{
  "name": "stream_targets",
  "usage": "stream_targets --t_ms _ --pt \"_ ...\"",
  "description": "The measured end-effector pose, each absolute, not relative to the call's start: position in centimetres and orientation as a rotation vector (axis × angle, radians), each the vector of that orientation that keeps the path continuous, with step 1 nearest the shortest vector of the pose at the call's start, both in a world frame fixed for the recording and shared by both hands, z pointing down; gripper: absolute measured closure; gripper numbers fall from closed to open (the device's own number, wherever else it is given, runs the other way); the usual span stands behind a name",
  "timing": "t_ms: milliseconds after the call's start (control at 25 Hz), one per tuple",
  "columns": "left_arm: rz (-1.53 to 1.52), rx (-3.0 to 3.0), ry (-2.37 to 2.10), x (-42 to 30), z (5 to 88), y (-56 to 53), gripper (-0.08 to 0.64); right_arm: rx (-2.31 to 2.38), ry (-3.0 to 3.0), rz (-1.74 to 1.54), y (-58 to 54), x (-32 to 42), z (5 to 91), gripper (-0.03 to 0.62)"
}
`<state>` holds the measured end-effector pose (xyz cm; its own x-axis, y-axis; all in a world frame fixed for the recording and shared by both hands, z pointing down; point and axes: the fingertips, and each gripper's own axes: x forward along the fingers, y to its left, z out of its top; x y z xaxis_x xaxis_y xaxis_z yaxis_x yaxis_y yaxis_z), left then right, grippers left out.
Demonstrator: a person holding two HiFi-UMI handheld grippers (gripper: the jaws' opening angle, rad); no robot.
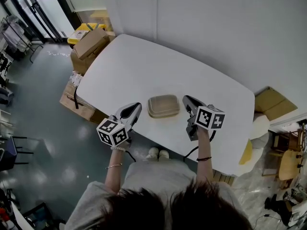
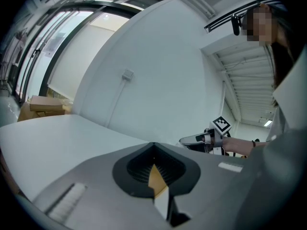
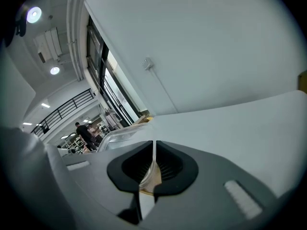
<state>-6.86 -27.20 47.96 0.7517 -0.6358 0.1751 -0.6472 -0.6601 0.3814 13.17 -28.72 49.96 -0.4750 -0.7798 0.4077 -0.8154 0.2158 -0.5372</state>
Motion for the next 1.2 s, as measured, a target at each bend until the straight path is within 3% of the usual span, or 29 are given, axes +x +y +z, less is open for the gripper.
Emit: stream_targets --t_ms 1200 --pt "-0.156 2.672 -0.896 -5.5 39.0 -26.2 0.569 1.551 -2.671 0.986 -26.8 16.2 39.0 0.558"
